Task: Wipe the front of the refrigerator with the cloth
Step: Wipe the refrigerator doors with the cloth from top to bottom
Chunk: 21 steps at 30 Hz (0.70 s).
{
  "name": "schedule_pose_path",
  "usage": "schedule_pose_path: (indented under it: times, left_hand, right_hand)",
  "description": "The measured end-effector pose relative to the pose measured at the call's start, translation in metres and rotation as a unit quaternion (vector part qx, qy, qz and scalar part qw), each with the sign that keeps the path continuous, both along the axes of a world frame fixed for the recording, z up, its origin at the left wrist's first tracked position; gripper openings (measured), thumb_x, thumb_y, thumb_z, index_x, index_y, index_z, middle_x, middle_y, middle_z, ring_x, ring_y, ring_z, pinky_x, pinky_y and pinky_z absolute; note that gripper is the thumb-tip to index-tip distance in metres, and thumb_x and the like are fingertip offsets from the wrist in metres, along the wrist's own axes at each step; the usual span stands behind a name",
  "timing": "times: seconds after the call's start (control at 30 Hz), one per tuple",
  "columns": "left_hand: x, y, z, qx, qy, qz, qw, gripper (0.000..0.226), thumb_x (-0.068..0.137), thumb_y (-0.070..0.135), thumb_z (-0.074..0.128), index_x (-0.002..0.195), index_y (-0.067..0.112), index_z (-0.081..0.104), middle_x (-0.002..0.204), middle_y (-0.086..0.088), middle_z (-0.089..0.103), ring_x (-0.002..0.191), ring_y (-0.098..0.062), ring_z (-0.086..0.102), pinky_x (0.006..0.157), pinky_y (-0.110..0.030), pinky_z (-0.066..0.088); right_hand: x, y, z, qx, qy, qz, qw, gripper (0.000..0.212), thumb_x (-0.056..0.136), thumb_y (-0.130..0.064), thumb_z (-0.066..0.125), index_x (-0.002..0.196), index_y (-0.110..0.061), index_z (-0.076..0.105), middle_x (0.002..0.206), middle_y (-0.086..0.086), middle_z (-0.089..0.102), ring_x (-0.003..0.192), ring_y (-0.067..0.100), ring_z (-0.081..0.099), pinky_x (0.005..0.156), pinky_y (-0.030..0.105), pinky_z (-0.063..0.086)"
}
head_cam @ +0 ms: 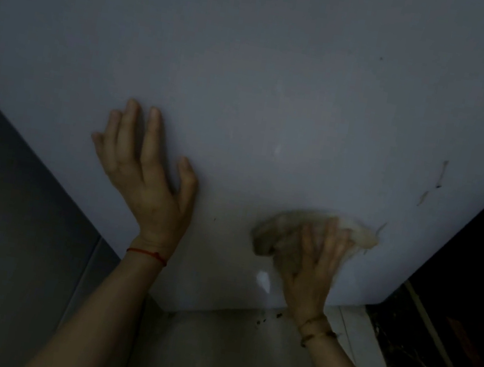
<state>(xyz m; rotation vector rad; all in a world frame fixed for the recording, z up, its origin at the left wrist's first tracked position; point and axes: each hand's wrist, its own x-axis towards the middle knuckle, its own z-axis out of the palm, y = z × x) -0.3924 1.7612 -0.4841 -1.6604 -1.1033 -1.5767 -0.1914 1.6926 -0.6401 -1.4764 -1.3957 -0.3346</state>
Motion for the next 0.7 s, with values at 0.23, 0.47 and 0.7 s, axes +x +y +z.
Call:
schedule_pose_path:
  times: [0.23,0.47,0.7]
  left_hand:
    - [0.031,-0.004,0.012,0.009,0.096,-0.036,0.995,0.045,0.099,0.021,0.049,0.142,0.010,0.041,0.145,-0.014,0.037,0.143,-0.027,0.028,0.127,-0.039,0.010]
    - [0.038,-0.004,0.013,0.016,0.103,-0.013,0.994,0.046,0.096,0.020,0.054,0.140,0.008,0.045,0.144,-0.015,0.039,0.141,-0.028,0.030,0.125,-0.043,0.016]
    - [0.038,-0.006,0.015,0.019,0.105,-0.011,0.994,0.045,0.096,0.018,0.054,0.138,0.005,0.046,0.142,-0.017,0.040,0.136,-0.036,0.036,0.124,-0.043,0.016]
  right_hand:
    - [0.044,0.023,0.124,0.140,0.087,-0.047,0.985,0.057,0.106,-0.045,0.040,0.155,-0.016,0.030,0.161,0.027,0.021,0.152,0.035,0.007,0.126,0.058,-0.001]
    - [0.069,0.016,0.125,0.129,0.153,-0.058,0.978,0.059,0.106,-0.049,0.037,0.155,-0.016,0.030,0.164,0.017,0.017,0.155,0.036,0.009,0.128,0.053,0.002]
    - [0.058,0.024,0.111,0.156,0.359,-0.134,0.910,0.056,0.108,-0.038,0.036,0.157,-0.014,0.022,0.167,0.019,0.013,0.157,0.032,0.010,0.130,0.042,0.001]
